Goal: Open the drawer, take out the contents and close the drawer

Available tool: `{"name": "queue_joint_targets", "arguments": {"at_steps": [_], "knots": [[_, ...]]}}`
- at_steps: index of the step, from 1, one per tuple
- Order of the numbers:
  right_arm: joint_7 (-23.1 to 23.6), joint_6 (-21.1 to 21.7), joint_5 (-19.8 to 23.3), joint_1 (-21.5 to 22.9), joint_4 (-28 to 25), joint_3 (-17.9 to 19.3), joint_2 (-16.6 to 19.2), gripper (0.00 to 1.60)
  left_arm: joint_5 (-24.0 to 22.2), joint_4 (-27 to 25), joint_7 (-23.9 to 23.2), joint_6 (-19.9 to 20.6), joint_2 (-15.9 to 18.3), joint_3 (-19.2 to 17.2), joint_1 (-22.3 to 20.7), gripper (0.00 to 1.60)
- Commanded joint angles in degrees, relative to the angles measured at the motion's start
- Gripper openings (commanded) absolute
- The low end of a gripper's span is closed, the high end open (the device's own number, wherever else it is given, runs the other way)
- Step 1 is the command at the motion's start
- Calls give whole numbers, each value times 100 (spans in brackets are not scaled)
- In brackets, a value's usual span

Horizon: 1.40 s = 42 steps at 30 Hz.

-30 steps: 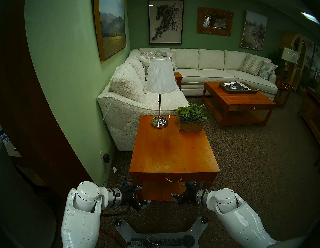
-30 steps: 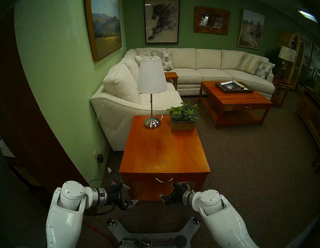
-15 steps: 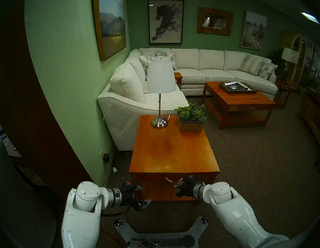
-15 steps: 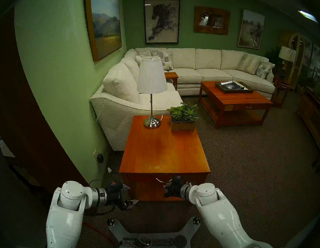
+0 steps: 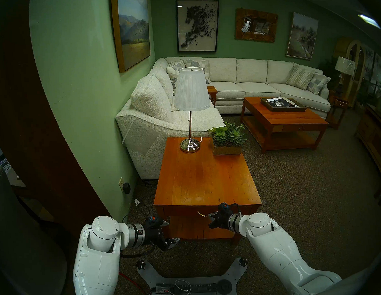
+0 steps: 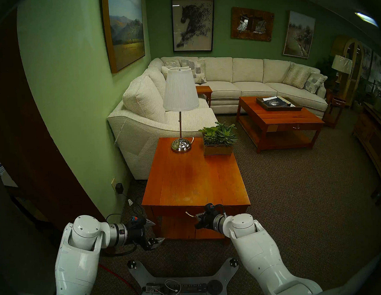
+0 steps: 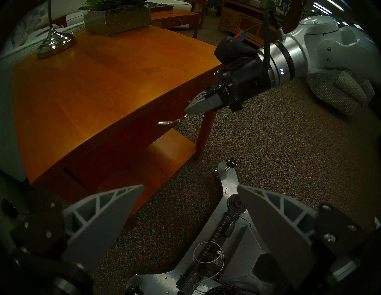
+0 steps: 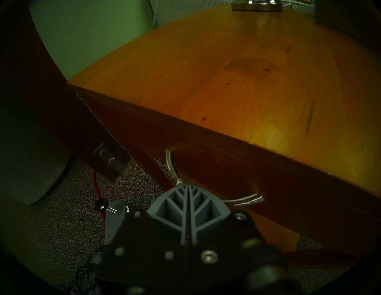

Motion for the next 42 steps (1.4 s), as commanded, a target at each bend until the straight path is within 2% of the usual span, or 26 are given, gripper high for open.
{"name": "queue_joint_targets", "arguments": {"at_steps": [1,18,28,35,42], "knots": [[-67,-161,-35,412,37,-27,-119,0,-16,-126,-9,10,-14,12,-85,160],[-369,133,-213,606,409,-114,-228,0,9,-135,-26,10,-33,-2,-87,160],[-455,105,-293,640,556,-150,-240,0,20,-135,-35,7,-43,-9,-88,160],[-478,264,-410,668,638,-251,-225,0,31,-138,-42,6,-51,-16,-89,160],[-455,309,-429,504,633,-301,-179,0,42,-140,-50,4,-60,-22,-90,160]]}}
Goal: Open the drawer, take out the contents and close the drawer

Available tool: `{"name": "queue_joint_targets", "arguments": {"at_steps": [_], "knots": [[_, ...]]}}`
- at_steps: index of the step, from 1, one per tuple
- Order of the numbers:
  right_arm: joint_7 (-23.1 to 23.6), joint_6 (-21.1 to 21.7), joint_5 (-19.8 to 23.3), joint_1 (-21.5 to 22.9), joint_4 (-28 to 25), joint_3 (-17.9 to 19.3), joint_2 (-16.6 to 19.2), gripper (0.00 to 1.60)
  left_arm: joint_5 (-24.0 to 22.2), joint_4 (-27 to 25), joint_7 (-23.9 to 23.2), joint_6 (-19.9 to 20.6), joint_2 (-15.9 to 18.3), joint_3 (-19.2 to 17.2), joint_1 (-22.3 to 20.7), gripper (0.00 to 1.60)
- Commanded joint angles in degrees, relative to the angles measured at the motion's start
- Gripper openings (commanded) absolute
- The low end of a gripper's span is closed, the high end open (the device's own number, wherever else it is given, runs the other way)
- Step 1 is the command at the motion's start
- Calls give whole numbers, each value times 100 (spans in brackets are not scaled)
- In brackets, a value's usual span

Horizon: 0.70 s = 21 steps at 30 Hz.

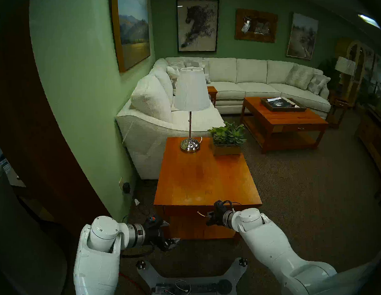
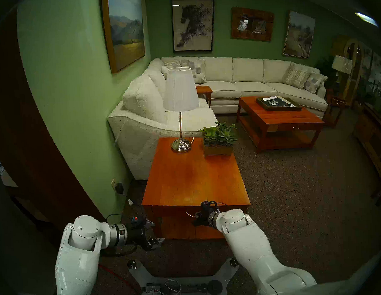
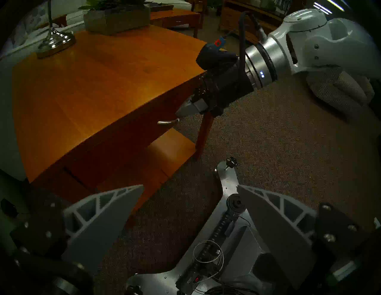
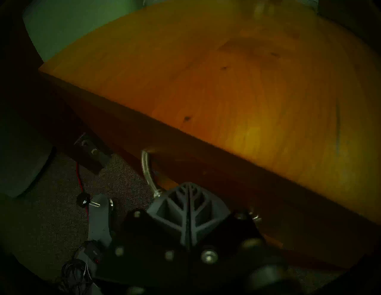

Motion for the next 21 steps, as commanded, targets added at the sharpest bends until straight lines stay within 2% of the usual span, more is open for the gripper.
{"name": "queue_joint_targets", "arguments": {"at_steps": [1,15,21], "knots": [[84,91,-6,-107,-111,-26,67,0,-17,-134,-7,11,-15,12,-90,160],[174,93,127,-651,-340,85,272,0,-6,-122,-15,-7,-27,0,-95,160],[213,64,218,-779,-274,150,328,0,-1,-119,-19,-13,-33,-5,-97,160]]}}
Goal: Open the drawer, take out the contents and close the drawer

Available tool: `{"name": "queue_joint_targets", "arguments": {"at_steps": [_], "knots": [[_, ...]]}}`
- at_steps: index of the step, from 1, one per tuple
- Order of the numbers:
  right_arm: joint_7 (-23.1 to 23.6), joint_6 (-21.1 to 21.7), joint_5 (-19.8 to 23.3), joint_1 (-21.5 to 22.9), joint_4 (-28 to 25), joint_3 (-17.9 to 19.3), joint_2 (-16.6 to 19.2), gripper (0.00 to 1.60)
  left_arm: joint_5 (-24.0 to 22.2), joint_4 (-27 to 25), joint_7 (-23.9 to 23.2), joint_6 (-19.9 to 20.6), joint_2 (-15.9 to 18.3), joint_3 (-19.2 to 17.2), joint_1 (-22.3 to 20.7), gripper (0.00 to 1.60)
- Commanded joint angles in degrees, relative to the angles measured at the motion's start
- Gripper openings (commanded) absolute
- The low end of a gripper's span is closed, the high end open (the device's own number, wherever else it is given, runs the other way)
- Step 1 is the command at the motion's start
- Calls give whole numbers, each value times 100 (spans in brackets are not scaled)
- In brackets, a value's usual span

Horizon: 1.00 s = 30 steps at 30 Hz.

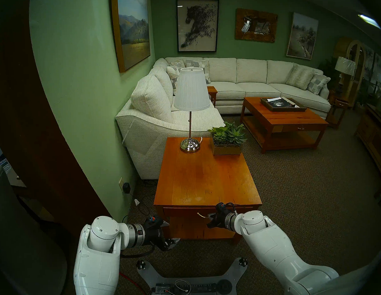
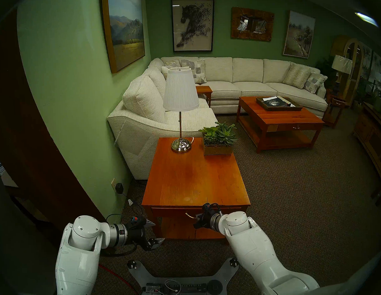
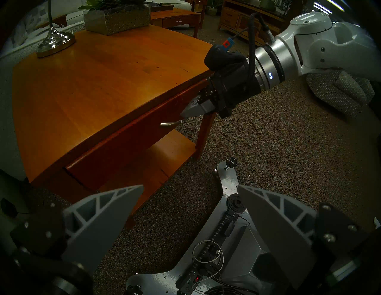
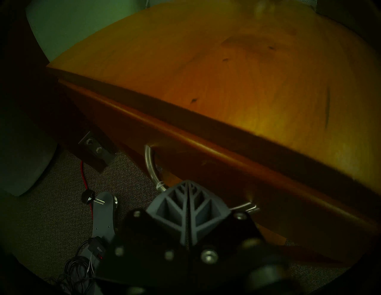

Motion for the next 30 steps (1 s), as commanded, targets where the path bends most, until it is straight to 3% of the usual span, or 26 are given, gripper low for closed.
{"name": "queue_joint_targets", "arguments": {"at_steps": [1,11,15,16,19,30], "knots": [[11,41,17,-399,136,49,164,0,-20,-120,-5,0,-13,13,-96,160],[183,57,127,-737,-122,60,326,0,-12,-113,-10,-13,-22,5,-98,160],[265,86,193,-1082,-363,149,477,0,-7,-103,-10,-23,-26,0,-99,160],[307,116,217,-967,-182,96,494,0,-7,-101,-10,-25,-27,0,-99,160],[376,93,267,-1207,-344,138,546,0,-4,-97,-11,-31,-30,-3,-99,160],[697,126,539,-1443,-191,124,715,0,6,-78,-13,-53,-40,-14,-100,160]]}}
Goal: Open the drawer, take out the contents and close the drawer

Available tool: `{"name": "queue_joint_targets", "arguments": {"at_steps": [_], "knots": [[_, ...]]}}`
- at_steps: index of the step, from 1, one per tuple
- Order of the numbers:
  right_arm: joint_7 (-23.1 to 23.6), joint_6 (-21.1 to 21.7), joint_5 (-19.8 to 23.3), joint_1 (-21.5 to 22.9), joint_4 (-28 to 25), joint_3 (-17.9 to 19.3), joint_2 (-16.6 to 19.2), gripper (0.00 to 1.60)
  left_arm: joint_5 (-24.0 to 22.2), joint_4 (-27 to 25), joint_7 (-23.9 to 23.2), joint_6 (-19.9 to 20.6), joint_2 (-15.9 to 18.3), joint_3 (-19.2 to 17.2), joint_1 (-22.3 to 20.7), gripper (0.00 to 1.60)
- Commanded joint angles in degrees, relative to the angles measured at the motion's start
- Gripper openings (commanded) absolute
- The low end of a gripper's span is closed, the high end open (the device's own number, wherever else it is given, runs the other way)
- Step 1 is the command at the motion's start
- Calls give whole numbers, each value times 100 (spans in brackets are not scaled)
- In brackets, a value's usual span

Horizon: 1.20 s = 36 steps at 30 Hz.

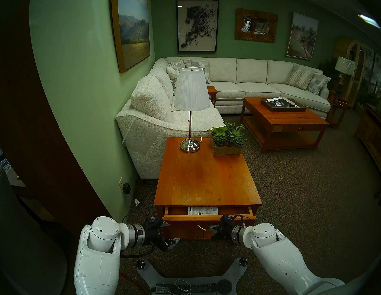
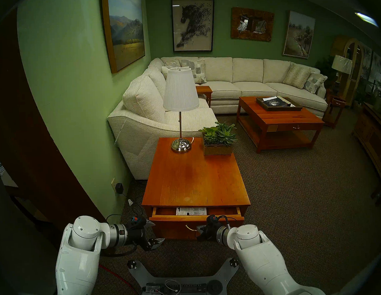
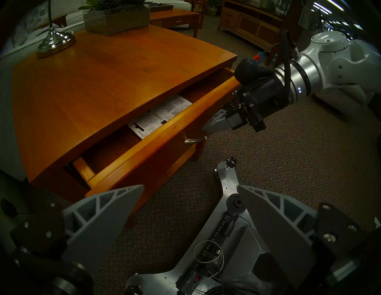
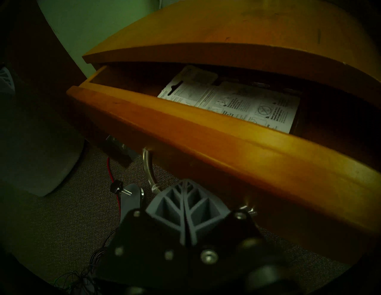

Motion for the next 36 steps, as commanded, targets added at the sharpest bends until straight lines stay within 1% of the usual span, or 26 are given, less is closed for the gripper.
{"name": "queue_joint_targets", "arguments": {"at_steps": [1,2,3,4,5,6,8,10,14,18,19,20,23,24,25,26,27,28,31,32,33,36], "knots": [[43,241,38,-669,358,-4,366,0,-20,-97,0,-9,-12,11,-99,160],[81,263,64,-584,473,-38,381,0,-20,-95,0,-10,-13,10,-99,160],[97,239,94,-703,395,-6,401,0,-19,-93,0,-12,-14,9,-99,160],[136,261,124,-620,492,-43,411,0,-18,-91,0,-14,-14,9,-99,160],[152,227,160,-798,358,-1,430,0,-17,-89,0,-16,-16,7,-100,160],[197,277,179,-617,514,-81,446,0,-17,-87,0,-18,-16,6,-100,160],[243,240,246,-780,491,-63,459,0,-15,-83,-1,-22,-18,4,-100,160],[291,249,298,-744,587,-112,478,0,-14,-79,-1,-26,-20,2,-100,160],[395,234,414,-847,646,-185,507,0,-11,-70,-1,-36,-23,-2,-101,160],[508,269,517,-825,639,-347,551,0,-8,-61,-1,-46,-26,-6,-101,160],[535,239,562,-897,711,-339,550,0,-7,-59,-2,-49,-27,-7,-101,160],[563,288,576,-804,616,-431,594,0,-7,-56,-2,-51,-28,-8,-101,160],[627,247,681,-904,714,-456,618,0,-4,-50,-2,-58,-31,-11,-102,160],[644,272,695,-848,659,-510,650,0,-3,-48,-2,-60,-31,-12,-102,160],[666,224,758,-951,760,-477,655,0,-2,-46,-2,-63,-33,-13,-102,160],[686,268,771,-848,655,-563,706,0,-2,-44,-2,-66,-34,-14,-103,160],[698,229,813,-930,739,-525,709,0,-1,-43,-2,-67,-34,-15,-103,160],[713,252,832,-868,678,-576,748,0,0,-42,-2,-69,-36,-16,-103,160],[760,227,931,-904,714,-620,819,0,2,-38,-3,-77,-39,-19,-105,160],[778,192,981,-980,790,-598,823,0,2,-37,-3,-79,-40,-20,-106,160],[793,226,1003,-901,709,-671,872,0,3,-36,-4,-82,-41,-21,-106,160],[849,192,1123,-960,769,-705,917,0,5,-34,-4,-87,-45,-24,-108,160]]}}
